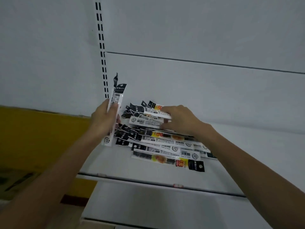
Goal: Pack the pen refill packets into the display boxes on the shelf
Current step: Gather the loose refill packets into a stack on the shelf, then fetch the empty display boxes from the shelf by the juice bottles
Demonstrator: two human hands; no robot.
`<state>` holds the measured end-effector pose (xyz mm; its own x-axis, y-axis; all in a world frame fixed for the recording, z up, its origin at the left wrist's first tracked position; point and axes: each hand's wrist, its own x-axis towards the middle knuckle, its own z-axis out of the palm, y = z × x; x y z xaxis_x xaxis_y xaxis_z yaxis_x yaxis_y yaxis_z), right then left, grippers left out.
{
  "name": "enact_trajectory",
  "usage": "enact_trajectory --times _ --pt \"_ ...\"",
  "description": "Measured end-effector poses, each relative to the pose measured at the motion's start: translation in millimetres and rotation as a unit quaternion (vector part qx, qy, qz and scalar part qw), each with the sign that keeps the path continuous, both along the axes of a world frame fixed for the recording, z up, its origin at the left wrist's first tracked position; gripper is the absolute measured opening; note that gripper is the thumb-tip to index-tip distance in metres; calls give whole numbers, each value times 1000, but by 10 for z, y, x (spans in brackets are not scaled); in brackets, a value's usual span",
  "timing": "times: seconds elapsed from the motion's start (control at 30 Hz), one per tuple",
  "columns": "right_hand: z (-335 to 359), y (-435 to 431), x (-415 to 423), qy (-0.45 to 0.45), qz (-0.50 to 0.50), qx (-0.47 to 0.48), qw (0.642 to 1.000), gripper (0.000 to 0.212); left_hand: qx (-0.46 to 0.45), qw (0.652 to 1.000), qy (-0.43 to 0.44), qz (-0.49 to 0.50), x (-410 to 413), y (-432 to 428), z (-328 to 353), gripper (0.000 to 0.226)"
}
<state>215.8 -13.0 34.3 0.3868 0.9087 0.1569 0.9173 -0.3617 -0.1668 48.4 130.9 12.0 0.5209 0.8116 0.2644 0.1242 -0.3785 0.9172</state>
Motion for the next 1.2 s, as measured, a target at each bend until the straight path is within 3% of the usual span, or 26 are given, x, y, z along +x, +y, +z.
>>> enact_trajectory --times 0.1,0.23,0.33,0.4,0.47,0.57,0.67,0.77,0.97,1.2 --pt "83 -77 26 41 68 -19 997 36 -21 1000 -3 -2 12 13 -26 20" --pt "162 -205 70 232 57 54 969 25 -14 1000 19 10 122 -58 6 24" --pt "201 -320 134 421 22 152 894 23 21 998 62 11 280 -125 39 18" --pt "237 -423 168 458 18 204 865 30 46 993 104 -9 460 -184 54 21" --pt "259 -510 179 409 -9 242 880 17 86 982 168 -28 670 -263 63 33" --pt "226 -573 201 249 -78 257 931 5 174 948 268 -11 937 -346 16 46" --pt "114 -596 280 59 -100 206 972 18 208 926 314 9 1066 -362 -21 47" --pt "40 -615 368 -34 -96 171 980 23 175 934 310 2 1099 -353 3 39" --pt "-35 -659 467 12 -132 129 983 19 89 982 164 -39 929 -319 111 16" --pt "15 -802 409 24 -183 52 981 32 237 951 180 -83 485 -388 244 25"
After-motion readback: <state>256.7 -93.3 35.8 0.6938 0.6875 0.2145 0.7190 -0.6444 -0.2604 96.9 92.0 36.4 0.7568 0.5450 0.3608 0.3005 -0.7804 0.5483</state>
